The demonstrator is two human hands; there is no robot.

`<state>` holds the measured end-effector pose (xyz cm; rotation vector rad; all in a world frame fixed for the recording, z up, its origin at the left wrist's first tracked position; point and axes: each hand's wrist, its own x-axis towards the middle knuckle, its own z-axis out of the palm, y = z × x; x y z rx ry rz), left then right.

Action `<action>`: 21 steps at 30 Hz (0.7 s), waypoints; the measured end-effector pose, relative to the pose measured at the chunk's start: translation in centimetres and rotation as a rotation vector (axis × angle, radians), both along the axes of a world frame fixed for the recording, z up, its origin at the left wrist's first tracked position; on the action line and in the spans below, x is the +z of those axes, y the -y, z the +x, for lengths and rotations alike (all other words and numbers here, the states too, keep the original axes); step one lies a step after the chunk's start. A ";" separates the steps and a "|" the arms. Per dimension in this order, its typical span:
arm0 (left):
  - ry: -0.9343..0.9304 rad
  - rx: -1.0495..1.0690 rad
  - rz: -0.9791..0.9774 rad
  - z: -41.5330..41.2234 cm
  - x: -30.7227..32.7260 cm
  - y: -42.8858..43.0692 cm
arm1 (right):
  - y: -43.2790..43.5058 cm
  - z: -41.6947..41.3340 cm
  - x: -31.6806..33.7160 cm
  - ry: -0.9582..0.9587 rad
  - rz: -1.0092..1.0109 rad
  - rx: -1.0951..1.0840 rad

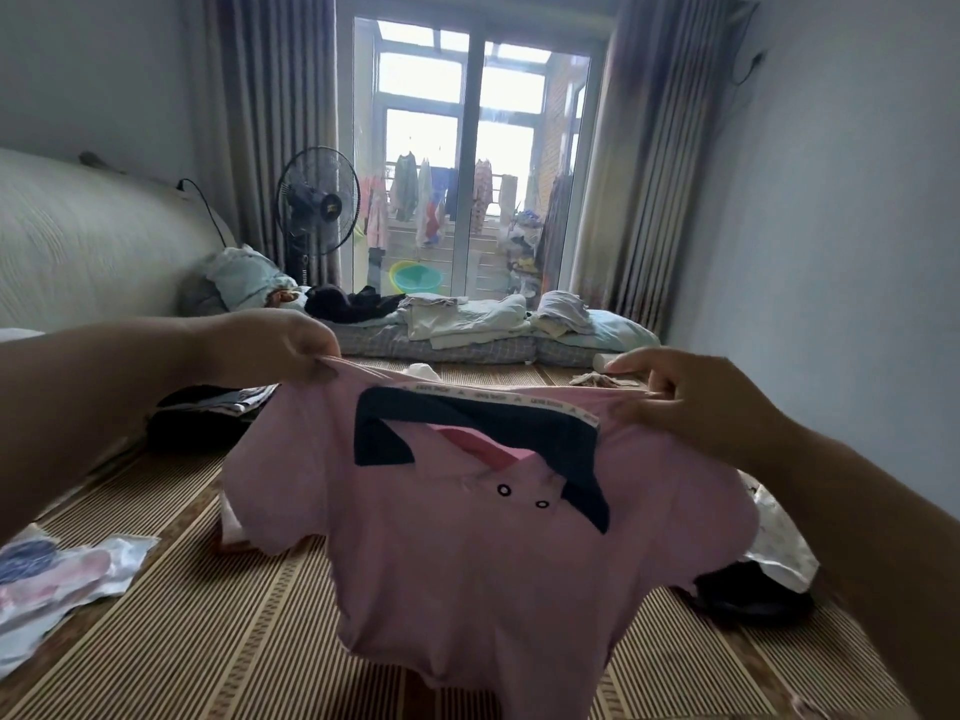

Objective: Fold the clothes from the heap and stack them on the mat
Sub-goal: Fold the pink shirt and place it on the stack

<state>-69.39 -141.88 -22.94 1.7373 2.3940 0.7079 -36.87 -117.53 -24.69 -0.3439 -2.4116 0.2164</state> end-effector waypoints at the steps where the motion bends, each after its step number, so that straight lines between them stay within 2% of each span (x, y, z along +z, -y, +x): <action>1: 0.097 -0.019 0.042 0.1 0.0 0.5 | -0.2 0.3 0.0 -0.011 0.089 -0.009; 4: 0.464 -0.017 0.163 0.1 -0.4 0.8 | -0.4 0.9 0.0 -0.034 0.507 0.043; 6: 0.566 -0.017 0.270 0.7 -0.7 0.7 | -0.4 1.0 -0.1 -0.056 0.669 0.042; 7: 0.555 -0.009 0.304 0.8 -0.9 0.4 | -0.5 0.9 -0.1 -0.075 0.696 0.015; 8: 0.460 0.015 0.331 0.7 -1.2 0.2 | -0.6 0.8 -0.3 -0.105 0.681 -0.036; 9: 0.259 0.047 0.342 0.7 -1.4 0.0 | -0.5 0.6 -0.5 -0.153 0.616 -0.108; 11: -0.181 0.082 0.381 0.5 -1.8 -0.1 | -0.3 -0.1 -0.9 -0.247 0.298 -0.225; 13: -0.471 -0.032 0.389 0.2 -2.0 0.3 | -0.8 -0.8 -1.0 -0.260 -0.003 -0.272; 14: -0.588 -0.082 0.334 -0.1 -2.0 0.5 | -1.1 -0.9 -1.0 -0.245 -0.060 -0.278; 16: -0.748 -0.032 0.306 -0.4 -2.0 0.9 | -1.5 -1.0 -0.6 -0.220 -0.074 -0.263; 18: -0.816 0.066 0.398 -0.2 -1.1 1.2 | -1.8 -0.7 -0.2 -0.218 -0.041 -0.256; 21: -0.893 0.057 0.502 0.3 0.3 1.8 | -1.8 -0.3 0.8 -0.134 0.101 -0.249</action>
